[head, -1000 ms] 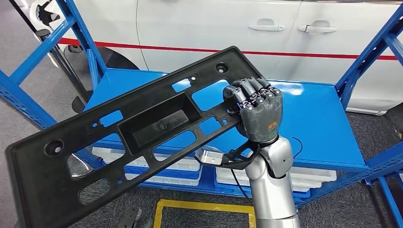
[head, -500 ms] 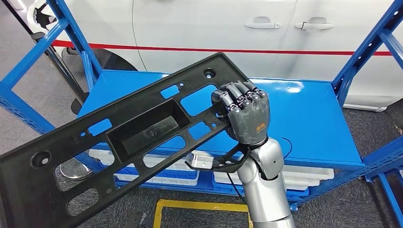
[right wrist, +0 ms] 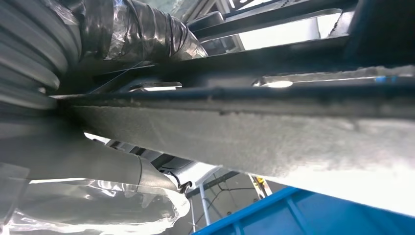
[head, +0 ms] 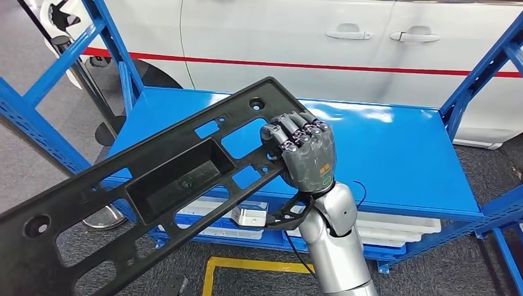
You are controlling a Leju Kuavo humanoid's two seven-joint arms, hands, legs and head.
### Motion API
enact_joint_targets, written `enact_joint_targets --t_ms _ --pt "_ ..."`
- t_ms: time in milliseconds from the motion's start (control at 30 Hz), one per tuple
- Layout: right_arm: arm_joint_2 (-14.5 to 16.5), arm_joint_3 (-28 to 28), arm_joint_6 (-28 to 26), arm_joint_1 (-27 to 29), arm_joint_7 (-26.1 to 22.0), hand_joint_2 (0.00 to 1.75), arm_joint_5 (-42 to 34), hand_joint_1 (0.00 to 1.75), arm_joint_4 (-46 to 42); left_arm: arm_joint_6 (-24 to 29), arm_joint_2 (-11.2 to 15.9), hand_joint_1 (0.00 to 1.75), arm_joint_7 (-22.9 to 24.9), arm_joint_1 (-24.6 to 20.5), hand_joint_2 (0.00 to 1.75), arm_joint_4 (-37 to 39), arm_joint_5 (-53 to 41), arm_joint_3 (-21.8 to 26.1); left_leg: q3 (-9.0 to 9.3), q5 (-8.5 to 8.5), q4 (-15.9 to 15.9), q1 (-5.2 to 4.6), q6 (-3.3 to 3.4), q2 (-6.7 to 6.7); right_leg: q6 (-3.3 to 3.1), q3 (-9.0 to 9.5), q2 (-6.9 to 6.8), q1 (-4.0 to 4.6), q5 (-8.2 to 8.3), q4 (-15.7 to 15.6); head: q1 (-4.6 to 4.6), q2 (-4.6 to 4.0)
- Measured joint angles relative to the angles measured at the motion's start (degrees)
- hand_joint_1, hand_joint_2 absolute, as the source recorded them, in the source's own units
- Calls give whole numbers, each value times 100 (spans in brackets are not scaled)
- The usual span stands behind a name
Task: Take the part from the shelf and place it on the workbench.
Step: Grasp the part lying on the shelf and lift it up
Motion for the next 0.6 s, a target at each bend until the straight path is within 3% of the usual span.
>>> enact_joint_targets --t_ms 67,167,233,300,333,367,400,500,533,600 --pt "1 40 0 13 0 175 -18 175 0 -7 -29 0 39 -2 175 0 -1 7 -35 14 26 -13 -46 0 -30 109 5 27 63 -271 -1 0" --pt "2 95 0 46 2 175 -69 175 1 -20 -49 0 75 6 175 0 -14 11 -80 -15 68 0 -140 3 -100 77 -1 12 158 -325 0 0" --pt "2 134 0 51 5 175 -78 175 -1 -34 -56 0 90 8 175 0 -28 11 -199 -328 387 23 -208 5 -162 33 -26 -16 244 -374 -1 0" --pt "1 151 0 55 9 175 -89 175 -2 -61 -61 0 109 4 175 0 -51 10 -405 -803 1053 54 -278 7 -185 -58 -42 -15 320 -376 -2 0" --pt "1 153 0 58 14 175 -103 175 -2 -72 -61 0 121 2 175 0 -63 9 -477 -966 1347 70 -305 7 -182 -114 -48 -14 357 -373 -2 0" --pt "-1 153 0 60 28 175 -124 175 -2 -80 -61 0 136 0 175 0 -68 7 -459 -1024 1468 83 -324 7 -174 -177 -51 -16 401 -366 -2 0" --pt "-2 153 0 60 54 175 -136 175 -3 -90 -61 0 149 -5 175 0 -76 5 -334 -978 1369 94 -336 8 -162 -239 -52 -19 444 -357 -3 0" --pt "-5 165 0 53 147 175 -126 175 -38 -121 -62 0 176 -57 175 0 -140 -16 410 -656 281 105 -328 3 -84 -385 -47 -28 571 -320 -2 0" --pt "-7 179 -1 46 162 175 -126 175 -54 -124 -65 0 186 -80 175 0 -160 -32 552 -596 35 92 -302 -3 -46 -405 -46 -26 610 -316 -1 0" --pt "-9 211 -1 35 178 175 -142 175 -75 -122 -70 0 209 -107 175 0 -174 -61 568 -526 -56 51 -225 -17 34 -412 -45 -24 698 -341 2 0"
